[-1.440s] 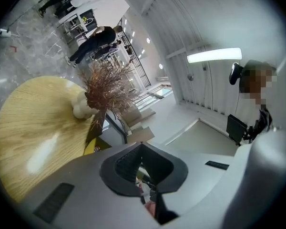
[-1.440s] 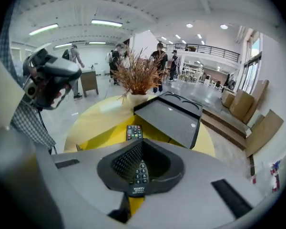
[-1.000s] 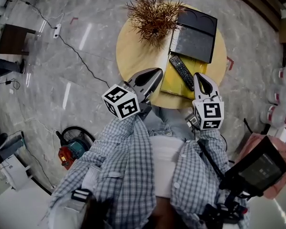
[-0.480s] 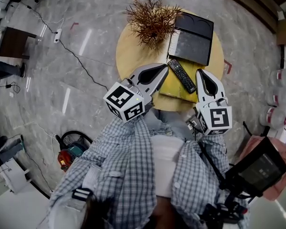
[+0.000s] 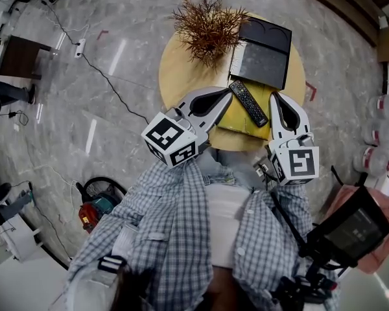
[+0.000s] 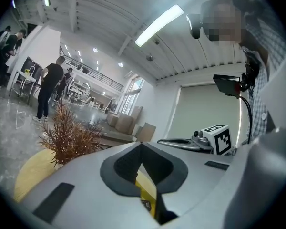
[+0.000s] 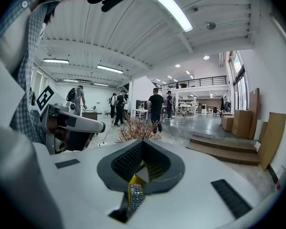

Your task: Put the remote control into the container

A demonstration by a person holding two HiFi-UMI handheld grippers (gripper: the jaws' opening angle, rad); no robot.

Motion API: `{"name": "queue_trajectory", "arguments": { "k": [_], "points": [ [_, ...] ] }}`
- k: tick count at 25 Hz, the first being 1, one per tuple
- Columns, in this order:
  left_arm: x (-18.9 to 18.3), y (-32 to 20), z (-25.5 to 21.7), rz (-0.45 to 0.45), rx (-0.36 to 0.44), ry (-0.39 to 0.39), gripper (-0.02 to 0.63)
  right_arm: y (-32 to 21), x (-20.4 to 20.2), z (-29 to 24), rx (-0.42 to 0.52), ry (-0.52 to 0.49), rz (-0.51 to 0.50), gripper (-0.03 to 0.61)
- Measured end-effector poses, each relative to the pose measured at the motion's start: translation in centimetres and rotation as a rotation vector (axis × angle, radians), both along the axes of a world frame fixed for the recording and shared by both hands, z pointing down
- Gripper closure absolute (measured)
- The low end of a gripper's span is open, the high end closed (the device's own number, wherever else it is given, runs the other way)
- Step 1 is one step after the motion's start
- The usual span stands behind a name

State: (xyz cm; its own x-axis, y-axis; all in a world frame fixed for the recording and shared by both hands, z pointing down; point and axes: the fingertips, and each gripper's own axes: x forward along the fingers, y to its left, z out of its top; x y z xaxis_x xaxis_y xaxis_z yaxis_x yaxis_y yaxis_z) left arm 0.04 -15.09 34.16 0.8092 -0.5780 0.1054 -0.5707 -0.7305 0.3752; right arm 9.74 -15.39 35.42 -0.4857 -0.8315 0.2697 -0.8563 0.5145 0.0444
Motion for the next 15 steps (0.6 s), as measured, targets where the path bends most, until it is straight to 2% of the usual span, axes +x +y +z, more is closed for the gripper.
{"name": "queue_trajectory", "arguments": {
  "k": [15],
  "points": [
    [0.66,0.14,0.67,0.005,0.008,-0.029,0.606,0.06,0.19,0.91,-0.030,0.023,-0.002,0.572]
  ]
}}
